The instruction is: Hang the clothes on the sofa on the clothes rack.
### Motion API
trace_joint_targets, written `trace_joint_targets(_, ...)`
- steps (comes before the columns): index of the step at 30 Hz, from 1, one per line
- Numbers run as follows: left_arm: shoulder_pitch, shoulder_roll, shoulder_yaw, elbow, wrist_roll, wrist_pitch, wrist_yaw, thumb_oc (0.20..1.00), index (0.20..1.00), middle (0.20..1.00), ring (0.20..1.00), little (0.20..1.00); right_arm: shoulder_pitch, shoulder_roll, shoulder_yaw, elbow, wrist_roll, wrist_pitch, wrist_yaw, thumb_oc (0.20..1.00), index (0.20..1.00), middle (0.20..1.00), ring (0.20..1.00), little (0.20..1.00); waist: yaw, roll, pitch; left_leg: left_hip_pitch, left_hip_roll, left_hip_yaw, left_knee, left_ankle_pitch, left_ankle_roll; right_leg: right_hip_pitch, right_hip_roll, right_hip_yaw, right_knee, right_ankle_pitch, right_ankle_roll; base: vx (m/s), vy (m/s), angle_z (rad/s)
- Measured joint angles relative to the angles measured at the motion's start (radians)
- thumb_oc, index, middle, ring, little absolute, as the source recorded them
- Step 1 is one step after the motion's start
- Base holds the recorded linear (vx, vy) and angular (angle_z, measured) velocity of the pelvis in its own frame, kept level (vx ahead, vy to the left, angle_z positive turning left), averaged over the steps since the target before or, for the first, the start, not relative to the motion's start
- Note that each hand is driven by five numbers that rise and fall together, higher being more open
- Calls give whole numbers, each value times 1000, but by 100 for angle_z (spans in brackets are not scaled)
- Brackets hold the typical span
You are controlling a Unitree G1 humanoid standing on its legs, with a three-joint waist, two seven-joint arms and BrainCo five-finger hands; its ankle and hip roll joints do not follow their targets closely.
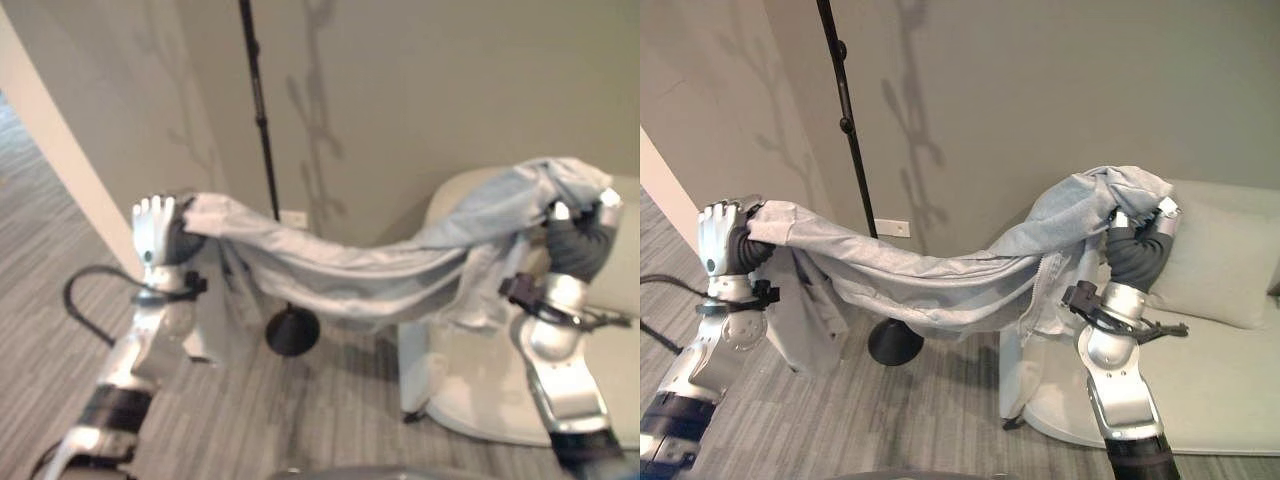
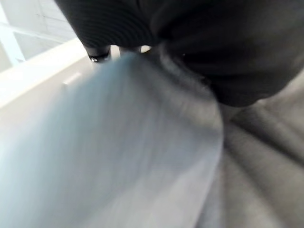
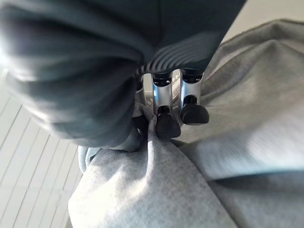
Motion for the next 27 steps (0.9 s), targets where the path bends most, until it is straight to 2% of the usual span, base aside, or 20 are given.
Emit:
trace_joint_targets(1,2,-2,-13,-3,0,-6,-3,200,200,200,200,200,-12,1,1,-1,-9,0,0,200,200,200,200,200,8,-11,-6,-13,2,-1,19,23,5,3,-1,-1,-14,13,-14,210,-22,-19)
trace_joint_targets(3,-13,-24,-40,-7,0,-21,-13,200,200,200,200,200,-25,3,0,-16,-17,-8,-23,200,200,200,200,200,3,-3,-4,-42,18,24,-24,0,30,9,1,-19,-48,12,-24,303,55,5)
trace_joint_targets(4,-20,-65,-41,-7,0,-31,-17,200,200,200,200,200,-27,3,0,-19,-18,-9,-31,200,200,200,200,200,1,3,-5,-25,0,51,-186,-8,42,6,-2,-13,-92,12,-24,256,77,7)
trace_joint_targets(6,-25,-82,-50,-1,0,-34,-26,200,200,200,200,200,-33,4,1,-16,-26,-7,-36,200,200,200,200,200,3,24,-3,17,-40,46,-447,-3,41,5,-1,0,-150,21,-35,372,88,-3)
trace_joint_targets(8,-39,-92,-73,34,-1,-33,-32,200,200,200,200,200,-56,8,11,16,-26,-6,-53,200,200,200,200,200,11,38,4,27,-74,16,-603,20,13,26,4,7,-204,58,-28,388,58,9)
trace_joint_targets(11,-42,-132,-79,54,-5,-28,-40,200,200,200,200,200,-81,15,42,47,-26,-1,-65,200,200,200,200,200,39,64,16,-10,-95,27,-608,28,-3,72,8,6,-287,57,-27,301,55,-11)
trace_joint_targets(12,-37,-165,-81,57,-16,-22,-42,200,200,200,200,200,-105,12,88,50,-27,13,-74,200,200,200,200,200,94,115,14,-14,-75,54,-562,-15,-15,74,41,54,-268,-1,48,578,124,-97)
trace_joint_targets(13,-41,-171,-75,46,-21,-20,-50,200,200,200,200,200,-153,2,112,64,-31,17,-73,200,200,200,200,200,146,185,20,0,14,45,-542,-107,-62,22,106,27,-81,-25,5,505,115,-113)
trace_joint_targets(14,-56,-122,-71,22,-21,-23,-53,200,200,200,200,200,-178,44,111,69,-38,19,-73,200,200,200,200,200,148,148,25,-2,0,53,-521,-4,-33,-5,75,30,91,-71,22,486,124,-57)
trace_joint_targets(15,-53,-81,-60,8,-21,-24,-50,200,200,200,200,200,-172,79,112,67,-46,18,-70,200,200,200,200,200,137,75,34,-22,-44,71,-455,1,-33,12,31,44,88,-145,6,409,121,4)
trace_joint_targets(16,-12,-71,-54,-1,-34,-12,-51,200,200,200,200,200,-129,100,101,58,-57,16,-62,200,200,200,200,200,143,30,23,-36,-76,73,-397,-4,27,39,-4,51,67,-167,15,398,125,8)
trace_joint_targets(17,1,-69,-44,-3,-40,-12,-53,200,200,200,200,200,-122,95,99,49,-57,17,-60,200,200,200,200,200,150,10,12,-29,-93,82,-380,-23,44,53,-25,53,50,-164,20,467,159,-7)
trace_joint_targets(18,0,-69,-25,-7,-41,-12,-53,200,200,200,200,200,-123,80,87,9,-63,15,-59,200,200,200,200,200,150,28,2,-14,-95,89,-390,-20,77,80,-31,55,53,-164,44,375,163,-15)
trace_joint_targets(20,15,-68,-3,-5,-41,-11,-55,200,200,200,200,200,-123,80,88,-16,-67,15,-48,200,200,200,200,200,138,16,-3,2,-124,129,-377,-23,120,66,-77,79,174,-200,92,310,178,0)
trace_joint_targets(21,35,-63,3,-6,-42,-8,-59,200,200,200,200,200,-122,79,83,-18,-73,14,-40,200,200,200,200,200,134,4,-13,34,-165,139,-381,-43,150,68,-122,82,290,-190,108,260,193,-1)
trace_joint_targets(23,43,-53,8,-16,-42,-11,-59,200,200,200,200,200,-125,80,72,-19,-78,14,-38,200,200,200,200,200,139,0,-21,60,-197,152,-385,-57,185,52,-159,84,377,-156,163,199,161,-2)
trace_joint_targets(24,41,-52,15,-17,-44,-11,-59,200,200,200,200,200,-126,82,71,-22,-78,14,-38,200,200,200,200,200,135,7,-23,66,-199,159,-388,-29,216,32,-175,84,439,-153,189,245,175,24)
trace_joint_targets(25,41,-54,29,-13,-45,-9,-57,200,200,200,200,200,-121,97,75,-24,-85,17,-37,200,200,200,200,200,116,-1,-27,84,-228,147,-385,-67,280,-11,-196,104,553,-69,222,356,223,30)
trace_joint_targets(26,43,-54,27,-12,-50,-1,-56,200,200,200,200,200,-120,120,70,-26,-88,16,-37,200,200,200,200,200,110,11,-17,104,-233,140,-379,-73,305,-52,-211,104,658,22,220,260,123,41)
trace_joint_targets(27,46,-55,26,-14,-48,-2,-59,200,200,200,200,200,-105,130,72,-25,-86,16,-41,200,200,200,200,200,90,26,-19,124,-234,125,-387,-72,312,-80,-209,105,693,11,215,335,99,31)
